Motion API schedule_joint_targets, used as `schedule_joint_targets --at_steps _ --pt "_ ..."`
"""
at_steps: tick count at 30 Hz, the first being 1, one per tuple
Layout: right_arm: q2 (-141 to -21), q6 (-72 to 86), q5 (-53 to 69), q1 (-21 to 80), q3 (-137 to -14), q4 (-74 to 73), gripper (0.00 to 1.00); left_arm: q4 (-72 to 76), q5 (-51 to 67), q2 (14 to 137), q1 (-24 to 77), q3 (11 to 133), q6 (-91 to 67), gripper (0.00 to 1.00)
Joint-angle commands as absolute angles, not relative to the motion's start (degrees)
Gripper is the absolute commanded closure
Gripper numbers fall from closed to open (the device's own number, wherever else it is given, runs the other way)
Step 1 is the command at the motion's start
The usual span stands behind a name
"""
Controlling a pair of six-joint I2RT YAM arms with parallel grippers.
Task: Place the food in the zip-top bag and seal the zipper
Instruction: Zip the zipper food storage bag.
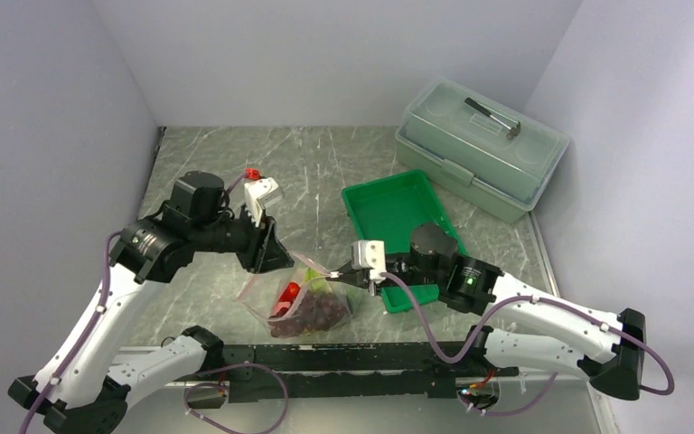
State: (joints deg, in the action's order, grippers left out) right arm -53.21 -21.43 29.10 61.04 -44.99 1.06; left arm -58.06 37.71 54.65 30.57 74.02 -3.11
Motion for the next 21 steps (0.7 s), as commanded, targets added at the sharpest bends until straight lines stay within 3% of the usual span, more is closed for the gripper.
schedule_joint_targets --at_steps 1,6,13,21 --pt "-53.28 -19.58 28.42 60.86 -52.64 -4.45 1.00 -56.86 33.63 51.50 30.48 77.04 -3.46 0.58" --pt "-56.58 -17.00 28.93 60.91 -58.03 -11.73 1.00 -53.58 39.17 48.29 30.50 77.05 -3.43 0.46" --pt "-61.57 -13.90 31.70 60.84 -66.02 -20.79 1.00 -47.70 49.69 46.00 30.50 75.33 -1.53 0.38" --pt "-66.57 -10.47 35.38 60.81 -73.49 -27.75 1.00 -38.07 53.20 43.52 30.50 70.57 -1.28 0.32"
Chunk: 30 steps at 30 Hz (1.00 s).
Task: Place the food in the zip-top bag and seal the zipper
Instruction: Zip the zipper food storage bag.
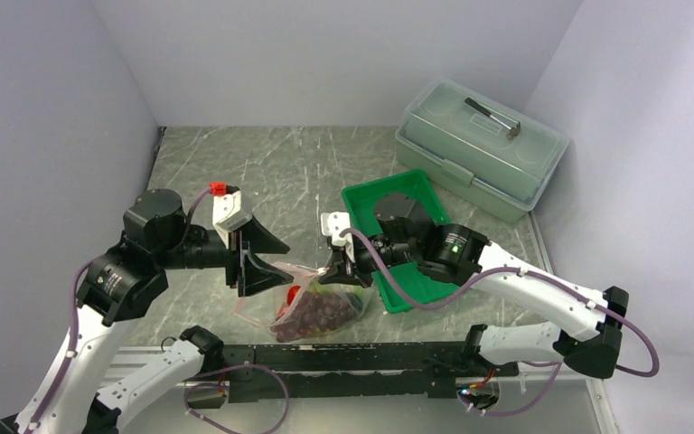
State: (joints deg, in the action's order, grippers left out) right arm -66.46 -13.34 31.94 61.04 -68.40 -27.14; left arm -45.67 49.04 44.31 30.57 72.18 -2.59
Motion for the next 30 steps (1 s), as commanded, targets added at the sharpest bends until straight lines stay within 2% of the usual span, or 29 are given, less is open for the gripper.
schedule_joint_targets --at_steps 1,13,30 --pt "-66.80 -9.86 35.63 60.82 -74.01 -27.84 1.00 -37.27 53.63 43.50 30.50 70.17 -1.36 0.29" --pt "-71.84 -4.55 36.94 60.91 -82.55 -32.48 1.00 -28.74 55.52 45.08 30.50 66.58 -4.11 0.27" --pt "-74.67 -0.11 34.84 60.89 -86.84 -33.17 1.00 -25.56 58.84 48.08 30.48 64.12 -5.22 0.46"
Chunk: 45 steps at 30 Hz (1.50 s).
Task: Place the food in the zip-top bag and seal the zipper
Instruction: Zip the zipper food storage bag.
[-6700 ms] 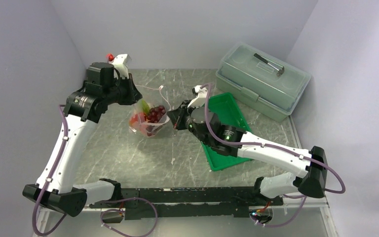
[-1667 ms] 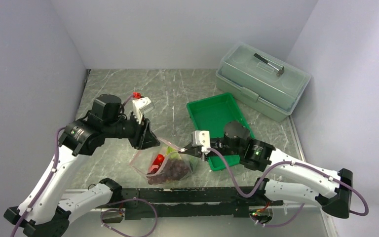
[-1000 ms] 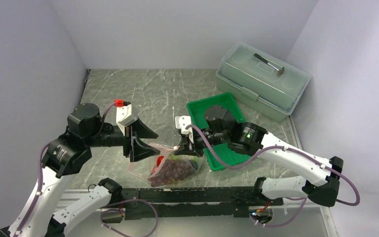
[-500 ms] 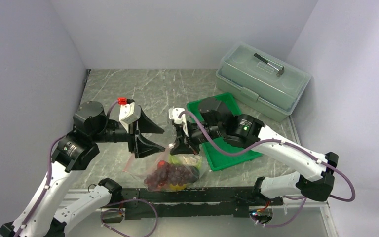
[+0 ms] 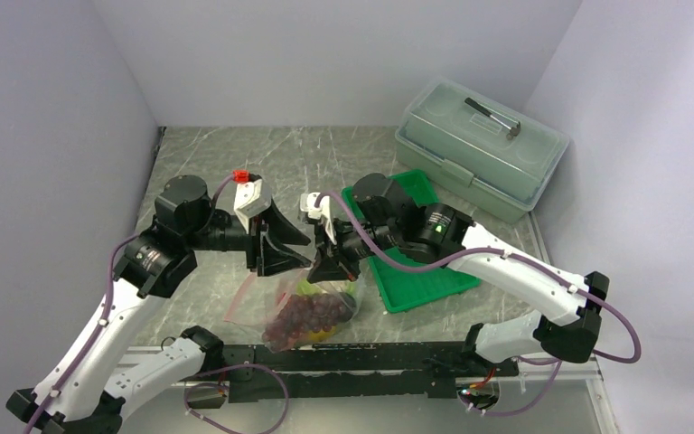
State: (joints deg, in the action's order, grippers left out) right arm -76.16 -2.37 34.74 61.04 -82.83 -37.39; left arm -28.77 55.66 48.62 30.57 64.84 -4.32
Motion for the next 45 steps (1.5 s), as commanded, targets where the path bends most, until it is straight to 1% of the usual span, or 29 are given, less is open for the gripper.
schedule_joint_targets --at_steps 1,8,11,17,28,29,31,32,37,45 --pt "-74.54 -0.09 34.77 60.91 -86.84 -33.14 1.00 -25.65 58.88 47.96 30.45 63.86 -5.14 0.47" --pt "-75.12 1.73 32.80 60.91 -87.44 -33.57 1.00 -25.22 59.73 47.94 30.49 63.26 -5.72 0.50" --pt "-75.38 2.12 32.67 60.91 -87.52 -33.17 1.00 -26.42 59.63 48.14 30.45 63.81 -4.94 0.53" --pt "-75.43 2.67 32.26 60.91 -87.25 -32.44 1.00 -28.34 60.00 48.77 30.49 64.27 -3.83 0.67" --pt "-76.08 3.40 31.38 60.91 -86.84 -31.74 1.00 -26.71 62.41 49.04 30.49 63.91 -4.68 0.83" --pt "-76.12 3.56 31.21 60.91 -86.79 -31.65 1.00 -26.23 62.78 49.04 30.49 63.77 -5.00 0.85" --pt "-76.35 3.66 31.06 60.90 -86.68 -31.56 1.00 -25.65 63.63 49.13 30.50 63.67 -5.26 0.99" --pt "-76.37 3.64 31.03 60.91 -86.54 -31.43 1.00 -25.46 64.01 49.06 30.49 63.56 -5.35 1.00" --pt "-76.15 3.75 30.60 60.82 -86.48 -31.37 1.00 -24.63 64.60 48.37 30.50 62.82 -5.47 1.00" --pt "-73.11 3.92 29.45 59.33 -86.14 -31.60 1.00 -28.65 62.77 47.67 30.50 62.73 -3.29 1.00"
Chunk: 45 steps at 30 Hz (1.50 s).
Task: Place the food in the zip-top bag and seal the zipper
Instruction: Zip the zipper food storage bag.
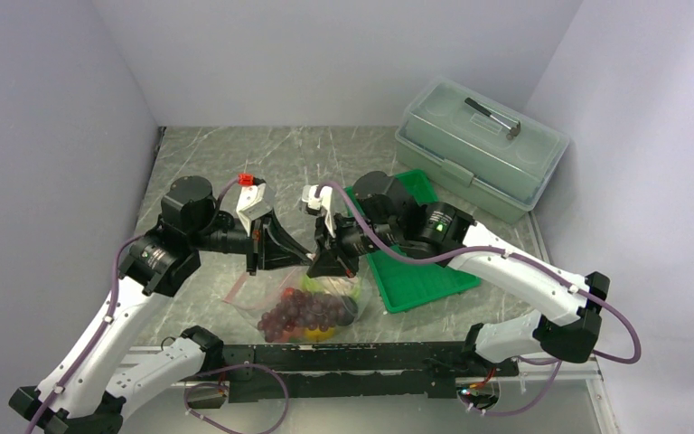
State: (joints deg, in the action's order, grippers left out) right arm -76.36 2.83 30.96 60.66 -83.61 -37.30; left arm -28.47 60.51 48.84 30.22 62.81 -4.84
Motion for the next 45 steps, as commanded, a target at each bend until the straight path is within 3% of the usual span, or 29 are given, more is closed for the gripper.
schedule_joint_targets --at_steps 1,26,45 --pt "-72.55 4.07 29.30 59.00 -86.01 -31.56 1.00 -29.11 62.67 47.51 30.50 62.67 -3.08 1.00" --pt "-64.23 5.83 21.26 51.31 -87.56 -35.57 1.00 -36.32 56.83 43.52 30.49 62.90 -0.69 1.00" --pt "-59.08 9.97 8.53 45.91 -87.08 -32.33 1.00 -42.82 43.41 37.95 30.48 62.35 -0.68 1.00"
